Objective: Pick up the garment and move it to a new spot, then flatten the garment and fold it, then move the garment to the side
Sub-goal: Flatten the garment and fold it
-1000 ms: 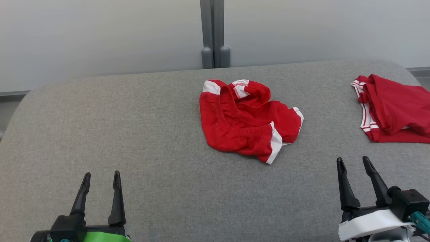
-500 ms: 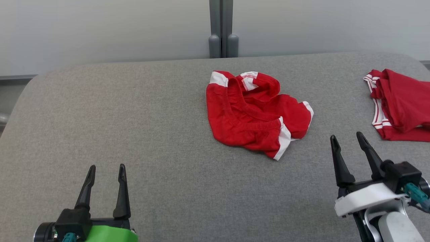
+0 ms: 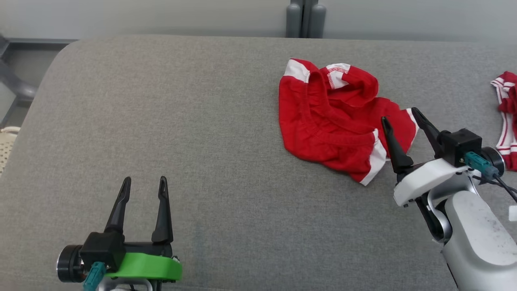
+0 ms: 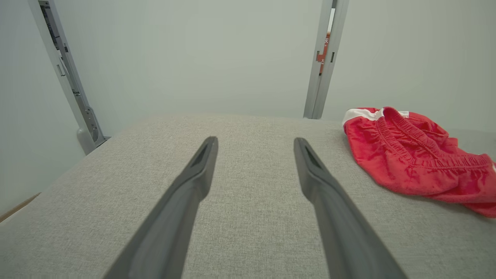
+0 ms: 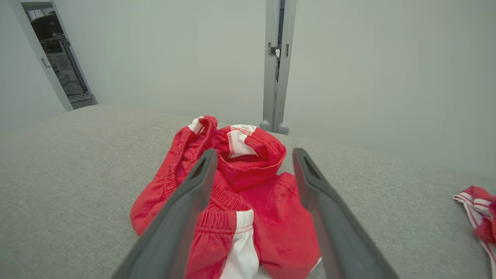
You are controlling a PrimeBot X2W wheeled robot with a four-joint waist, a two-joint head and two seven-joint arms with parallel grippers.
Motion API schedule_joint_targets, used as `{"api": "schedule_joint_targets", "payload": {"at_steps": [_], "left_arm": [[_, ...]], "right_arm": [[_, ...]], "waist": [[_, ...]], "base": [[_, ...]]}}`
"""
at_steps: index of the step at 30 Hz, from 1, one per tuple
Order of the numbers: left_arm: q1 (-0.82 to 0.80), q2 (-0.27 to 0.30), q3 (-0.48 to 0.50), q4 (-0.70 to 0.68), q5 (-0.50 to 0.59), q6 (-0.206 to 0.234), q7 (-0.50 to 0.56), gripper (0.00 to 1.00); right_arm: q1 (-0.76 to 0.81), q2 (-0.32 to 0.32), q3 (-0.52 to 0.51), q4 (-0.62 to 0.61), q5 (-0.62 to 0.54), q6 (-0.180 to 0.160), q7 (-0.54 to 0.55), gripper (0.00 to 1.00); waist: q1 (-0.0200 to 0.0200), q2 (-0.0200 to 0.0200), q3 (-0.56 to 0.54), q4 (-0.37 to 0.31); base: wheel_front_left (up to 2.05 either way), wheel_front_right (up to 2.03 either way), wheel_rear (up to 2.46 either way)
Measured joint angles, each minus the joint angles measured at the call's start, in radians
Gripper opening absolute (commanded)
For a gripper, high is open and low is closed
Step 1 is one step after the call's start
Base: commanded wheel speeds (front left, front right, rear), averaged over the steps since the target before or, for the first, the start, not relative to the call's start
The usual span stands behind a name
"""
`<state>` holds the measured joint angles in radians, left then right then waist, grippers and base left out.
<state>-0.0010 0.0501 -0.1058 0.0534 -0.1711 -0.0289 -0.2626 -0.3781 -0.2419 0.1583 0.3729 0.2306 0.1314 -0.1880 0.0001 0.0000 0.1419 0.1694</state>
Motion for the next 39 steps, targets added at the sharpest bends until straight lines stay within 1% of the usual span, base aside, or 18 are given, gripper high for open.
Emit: {"api": "schedule_joint_targets", "payload": {"at_steps": [8, 13, 14, 15, 16, 19, 23, 25, 28, 30, 33, 38, 39], "left_arm": [[-0.034, 0.000, -0.037, 0.003, -0.015, 0.016, 0.000, 1.00], [-0.048, 0.000, -0.053, 0.003, -0.021, 0.026, 0.000, 1.00], [-0.049, 0.000, -0.055, 0.003, -0.021, 0.026, 0.000, 1.00], [-0.050, 0.000, -0.056, 0.003, -0.021, 0.029, 0.000, 1.00], [-0.050, 0.000, -0.056, 0.003, -0.021, 0.029, 0.000, 1.00], [-0.050, 0.000, -0.056, 0.003, -0.021, 0.031, 0.000, 1.00], [-0.051, 0.000, -0.056, 0.010, -0.021, 0.034, 0.000, 1.00], [-0.050, 0.000, -0.056, 0.013, -0.021, 0.033, 0.000, 1.00], [-0.050, 0.000, -0.054, 0.015, -0.021, 0.031, 0.000, 1.00], [-0.050, 0.000, -0.056, 0.019, -0.021, 0.029, 0.000, 1.00], [-0.049, 0.000, -0.056, 0.020, -0.021, 0.025, 0.000, 1.00], [-0.045, 0.000, -0.053, 0.021, -0.021, 0.020, 0.000, 1.00], [-0.045, 0.000, -0.053, 0.021, -0.022, 0.020, 0.000, 1.00]], "right_arm": [[-0.087, -0.023, 0.061, 0.217, 0.026, 0.000, -0.009, 1.00], [-0.127, -0.024, 0.098, 0.331, 0.067, 0.000, -0.033, 1.00], [-0.129, -0.022, 0.107, 0.348, 0.077, 0.000, -0.035, 0.70], [-0.132, -0.020, 0.119, 0.366, 0.087, 0.000, -0.035, 0.29], [-0.135, -0.018, 0.128, 0.379, 0.095, 0.000, -0.040, 0.00], [-0.149, -0.017, 0.154, 0.394, 0.121, 0.000, -0.055, 0.00], [-0.160, -0.019, 0.179, 0.385, 0.129, 0.000, -0.069, 0.00], [-0.161, -0.015, 0.190, 0.361, 0.129, 0.000, -0.071, 0.00], [-0.161, 0.005, 0.212, 0.277, 0.117, 0.000, -0.074, 0.00], [-0.157, 0.025, 0.254, 0.219, 0.100, 0.000, -0.074, 0.00], [-0.133, 0.056, 0.314, 0.168, 0.081, 0.000, -0.074, 0.00], [-0.109, 0.108, 0.474, 0.153, 0.065, 0.000, -0.074, 0.00], [-0.100, 0.127, 0.536, 0.169, 0.064, 0.000, -0.074, 0.00]], "waist": [[0.0000, 0.0000, 0.056, 0.058], [0.0000, 0.0000, 0.086, 0.083], [0.0000, 0.0000, 0.090, 0.087], [0.0000, 0.0000, 0.094, 0.090], [0.0000, 0.0000, 0.097, 0.094], [0.0000, 0.0000, 0.101, 0.097], [0.0000, 0.0000, 0.088, 0.093], [0.0000, 0.0000, 0.078, 0.091], [0.0000, 0.0000, 0.063, 0.089], [0.0000, 0.0000, 0.054, 0.090], [0.0000, 0.0000, 0.044, 0.097], [0.0000, 0.0000, 0.039, 0.119], [0.0000, 0.0000, 0.040, 0.128]], "base": [[0.00, 0.00, 0.00], [0.00, 0.00, 0.00], [0.00, 0.00, 0.00], [0.00, 0.00, 0.00], [0.00, 0.00, 0.00], [0.00, 0.00, 0.00], [0.00, 0.00, 0.00], [0.00, 0.00, 0.00], [0.00, 0.00, 0.00], [0.00, 0.00, 0.00], [0.00, 0.00, 0.00], [0.00, 0.00, 0.00], [0.00, 0.00, 0.00]]}}
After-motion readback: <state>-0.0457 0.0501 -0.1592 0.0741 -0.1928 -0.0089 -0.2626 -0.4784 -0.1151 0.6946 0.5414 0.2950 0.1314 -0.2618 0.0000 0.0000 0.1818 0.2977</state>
